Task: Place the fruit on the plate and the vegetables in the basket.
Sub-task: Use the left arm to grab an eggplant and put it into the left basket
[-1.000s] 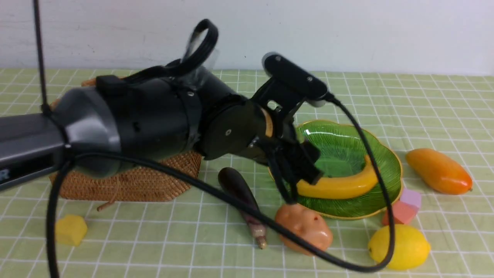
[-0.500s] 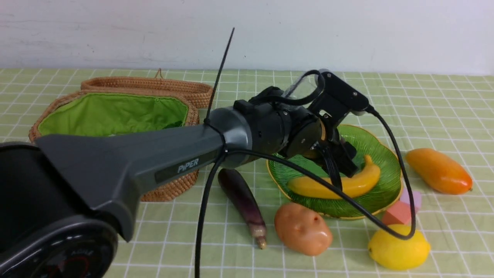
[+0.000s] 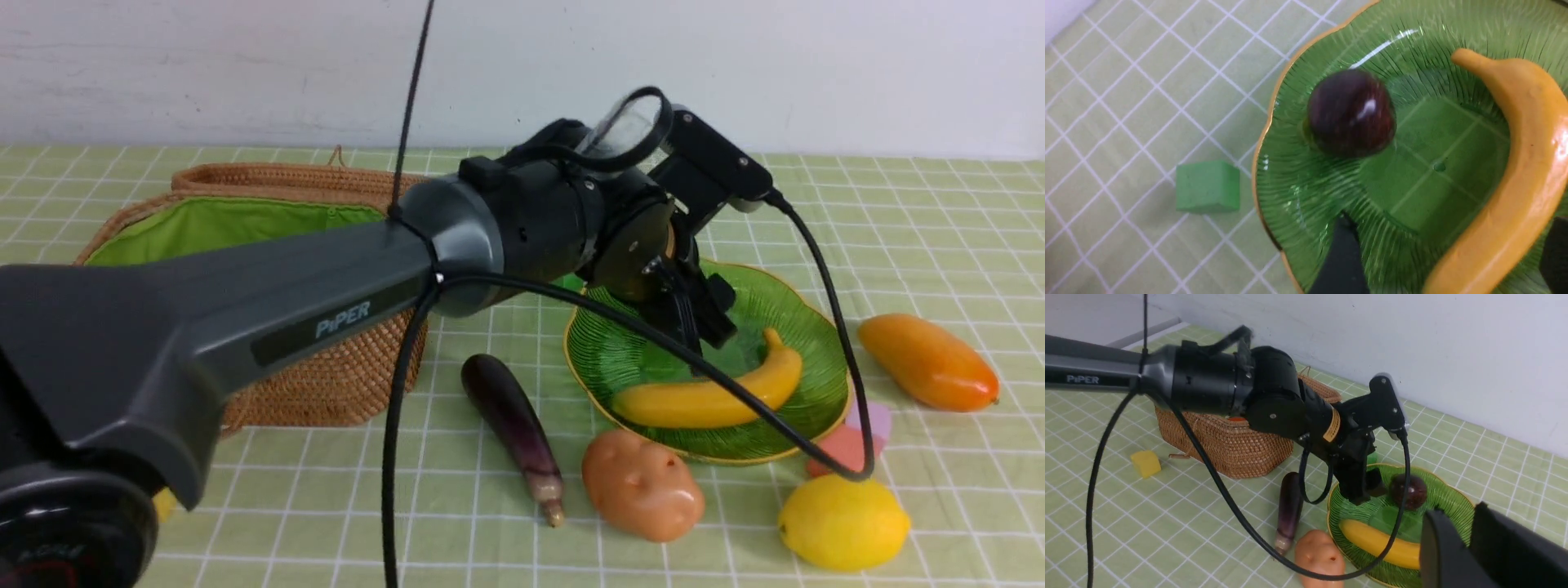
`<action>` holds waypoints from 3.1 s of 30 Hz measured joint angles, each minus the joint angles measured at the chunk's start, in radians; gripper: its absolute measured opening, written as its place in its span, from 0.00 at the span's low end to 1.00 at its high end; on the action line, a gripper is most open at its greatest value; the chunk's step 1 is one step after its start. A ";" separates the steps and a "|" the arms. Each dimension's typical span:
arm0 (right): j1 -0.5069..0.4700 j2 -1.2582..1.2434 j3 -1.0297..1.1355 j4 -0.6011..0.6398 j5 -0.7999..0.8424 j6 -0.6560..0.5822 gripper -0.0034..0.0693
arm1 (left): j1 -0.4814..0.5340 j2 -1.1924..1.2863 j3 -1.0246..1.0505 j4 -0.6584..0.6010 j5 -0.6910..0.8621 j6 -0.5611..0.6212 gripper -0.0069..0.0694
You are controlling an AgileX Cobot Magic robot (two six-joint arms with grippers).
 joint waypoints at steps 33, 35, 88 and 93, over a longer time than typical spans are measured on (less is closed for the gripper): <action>0.000 -0.019 0.000 0.052 0.063 0.000 0.23 | 0.010 -0.221 0.389 -0.164 0.222 -0.409 0.59; 0.000 -0.031 0.000 0.052 0.067 -0.004 0.23 | 0.022 -0.208 0.389 -0.147 0.192 -0.473 0.70; 0.000 -0.045 0.000 0.052 0.082 -0.022 0.23 | 0.072 -0.161 0.389 -0.099 0.151 -0.568 0.46; 0.000 -0.045 0.000 0.052 0.082 -0.022 0.23 | 0.072 -0.186 0.389 -0.163 0.176 -0.495 0.46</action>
